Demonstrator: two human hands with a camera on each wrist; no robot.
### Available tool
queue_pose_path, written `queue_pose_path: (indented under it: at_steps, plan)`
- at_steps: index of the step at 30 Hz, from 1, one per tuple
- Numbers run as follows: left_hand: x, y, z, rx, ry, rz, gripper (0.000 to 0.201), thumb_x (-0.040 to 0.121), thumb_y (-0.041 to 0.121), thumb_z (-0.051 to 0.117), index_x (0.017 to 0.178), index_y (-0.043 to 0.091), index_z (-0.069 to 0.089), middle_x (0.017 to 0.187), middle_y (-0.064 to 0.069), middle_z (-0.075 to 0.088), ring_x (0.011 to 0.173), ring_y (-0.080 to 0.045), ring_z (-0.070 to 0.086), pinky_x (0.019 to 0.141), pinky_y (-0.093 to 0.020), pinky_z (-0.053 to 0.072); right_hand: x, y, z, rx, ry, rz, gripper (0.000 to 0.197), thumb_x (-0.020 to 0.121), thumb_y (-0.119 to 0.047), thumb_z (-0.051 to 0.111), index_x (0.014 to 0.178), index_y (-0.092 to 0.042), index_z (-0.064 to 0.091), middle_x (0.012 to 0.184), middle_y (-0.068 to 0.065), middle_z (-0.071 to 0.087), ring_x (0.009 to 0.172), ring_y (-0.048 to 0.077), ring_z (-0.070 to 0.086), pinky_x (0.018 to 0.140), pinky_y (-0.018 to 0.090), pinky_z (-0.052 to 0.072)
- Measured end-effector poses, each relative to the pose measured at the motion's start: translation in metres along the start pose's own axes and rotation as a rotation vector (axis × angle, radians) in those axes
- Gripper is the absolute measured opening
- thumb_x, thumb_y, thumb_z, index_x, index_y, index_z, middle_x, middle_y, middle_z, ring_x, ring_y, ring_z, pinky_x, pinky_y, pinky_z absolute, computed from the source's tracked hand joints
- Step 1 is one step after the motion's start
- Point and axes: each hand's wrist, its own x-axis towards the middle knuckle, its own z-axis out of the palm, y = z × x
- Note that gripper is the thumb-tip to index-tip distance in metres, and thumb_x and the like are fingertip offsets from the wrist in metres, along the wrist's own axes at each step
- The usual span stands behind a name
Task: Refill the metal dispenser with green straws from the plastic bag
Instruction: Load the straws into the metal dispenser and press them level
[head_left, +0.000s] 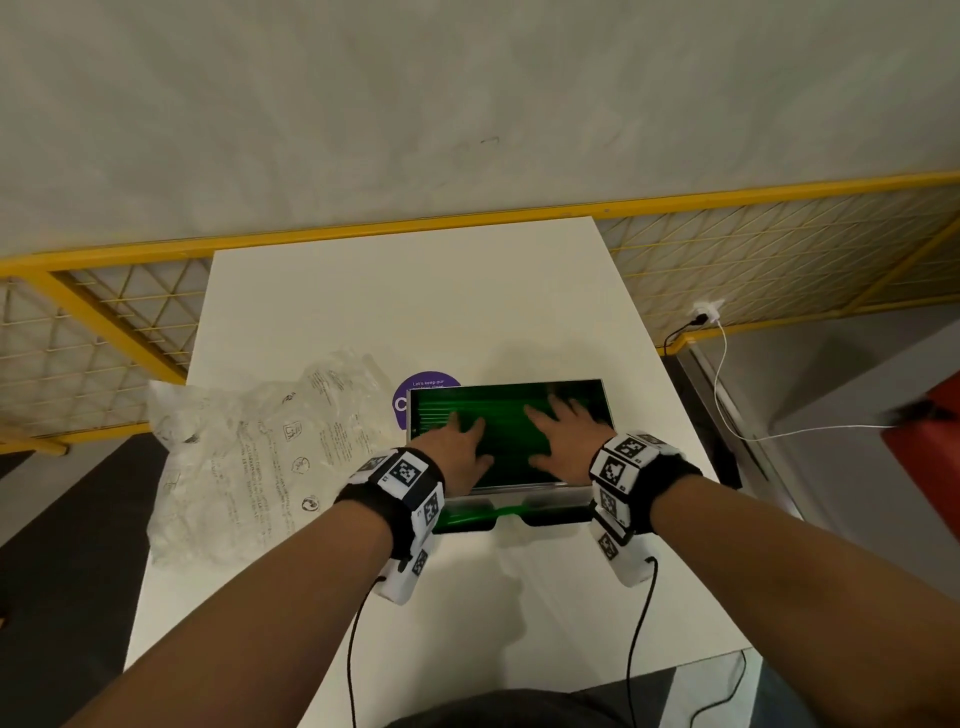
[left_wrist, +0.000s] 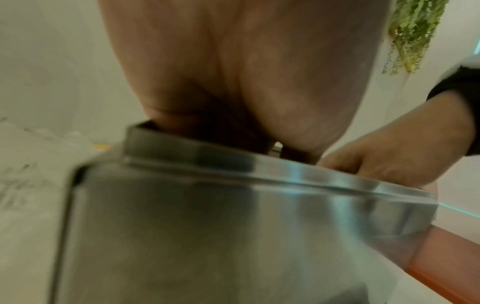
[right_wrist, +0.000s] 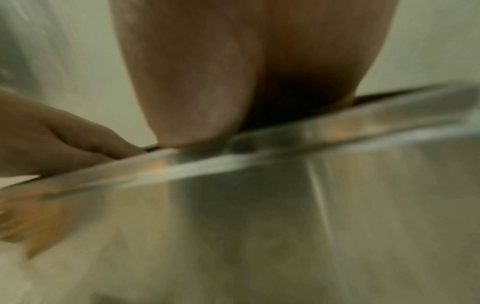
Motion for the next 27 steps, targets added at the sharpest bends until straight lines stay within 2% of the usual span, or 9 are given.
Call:
queue_pose_path:
  at_steps: [2, 5, 8, 11, 13, 15, 19, 24, 27]
  plan:
    - [0.003, 0.005, 0.001, 0.044, -0.098, -0.035, 0.058, 0.098, 0.046, 0.029, 0.145, 0.012, 0.027, 0.146, -0.021, 0.033, 0.123, -0.036, 0.047, 0.103, -0.041, 0.041, 0.004, -0.001, 0.002, 0.005, -0.165, 0.014, 0.070, 0.098, -0.042, 0.040, 0.151, -0.030, -0.005, 0.158, 0.009, -0.016, 0.146, 0.035, -0.006, 0.117, 0.055, 0.012]
    - [0.000, 0.007, -0.001, 0.064, -0.069, -0.026, 0.043, 0.096, 0.042, 0.036, 0.122, 0.011, 0.052, 0.120, -0.014, 0.059, 0.105, -0.030, 0.058, 0.091, -0.039, 0.049, 0.000, 0.000, -0.006, -0.043, -0.215, -0.044, 0.062, 0.100, -0.036, 0.035, 0.152, -0.026, 0.002, 0.159, 0.013, -0.001, 0.145, 0.035, 0.011, 0.118, 0.043, 0.020]
    - [0.001, 0.006, -0.004, -0.004, 0.112, -0.016, 0.047, 0.094, 0.038, 0.042, 0.135, 0.014, 0.039, 0.133, -0.017, 0.046, 0.119, -0.036, 0.048, 0.098, -0.046, 0.044, 0.002, 0.003, -0.006, -0.005, -0.072, -0.052, 0.066, 0.097, -0.032, 0.043, 0.151, -0.031, 0.004, 0.160, 0.007, -0.003, 0.146, 0.033, 0.009, 0.117, 0.048, 0.022]
    - [0.007, 0.006, -0.004, 0.002, -0.003, -0.041, 0.062, 0.097, 0.039, 0.038, 0.149, 0.018, 0.012, 0.153, -0.020, 0.016, 0.135, -0.042, 0.029, 0.108, -0.048, 0.035, 0.008, 0.003, -0.001, 0.020, -0.179, -0.044, 0.066, 0.099, -0.031, 0.040, 0.150, -0.033, -0.002, 0.159, 0.005, -0.011, 0.146, 0.033, -0.004, 0.119, 0.049, 0.012]
    - [0.012, 0.003, 0.000, 0.058, -0.111, -0.054, 0.050, 0.098, 0.037, 0.035, 0.141, 0.010, 0.033, 0.142, -0.020, 0.039, 0.123, -0.036, 0.047, 0.101, -0.042, 0.043, 0.010, 0.004, -0.001, 0.043, -0.239, -0.074, 0.063, 0.100, -0.027, 0.040, 0.151, -0.032, 0.003, 0.160, 0.005, -0.008, 0.146, 0.033, -0.001, 0.120, 0.043, 0.010]
    - [0.009, -0.001, 0.002, 0.057, -0.089, -0.026, 0.038, 0.097, 0.030, 0.038, 0.126, 0.008, 0.049, 0.125, -0.016, 0.057, 0.109, -0.032, 0.057, 0.092, -0.039, 0.048, 0.006, 0.007, -0.005, 0.089, -0.199, -0.127, 0.061, 0.099, -0.021, 0.043, 0.150, -0.032, 0.012, 0.160, 0.005, -0.001, 0.146, 0.031, 0.007, 0.120, 0.038, 0.014]
    - [0.000, -0.008, -0.001, -0.072, 0.140, 0.068, 0.047, 0.095, 0.021, 0.043, 0.141, 0.016, 0.038, 0.136, -0.011, 0.048, 0.119, -0.032, 0.051, 0.099, -0.040, 0.044, -0.004, 0.016, -0.006, 0.115, 0.002, -0.120, 0.053, 0.098, -0.028, 0.045, 0.148, -0.028, 0.026, 0.156, 0.006, 0.024, 0.141, 0.027, 0.029, 0.118, 0.045, 0.019]
    - [-0.008, -0.005, -0.003, 0.050, -0.093, 0.052, 0.049, 0.100, 0.043, 0.026, 0.109, 0.011, 0.061, 0.106, -0.012, 0.064, 0.098, -0.027, 0.060, 0.090, -0.038, 0.047, -0.024, 0.002, -0.003, 0.000, -0.224, -0.155, 0.049, 0.102, -0.042, 0.023, 0.134, -0.014, 0.048, 0.130, 0.014, 0.055, 0.120, 0.032, 0.051, 0.101, 0.038, 0.041]
    - [-0.011, -0.004, -0.004, -0.041, 0.022, 0.090, 0.045, 0.099, 0.043, 0.028, 0.113, 0.014, 0.060, 0.104, -0.010, 0.064, 0.096, -0.027, 0.060, 0.086, -0.037, 0.048, -0.032, -0.001, -0.008, 0.083, -0.030, -0.134, 0.047, 0.101, -0.042, 0.031, 0.132, -0.014, 0.052, 0.128, 0.012, 0.057, 0.116, 0.029, 0.054, 0.099, 0.039, 0.044]
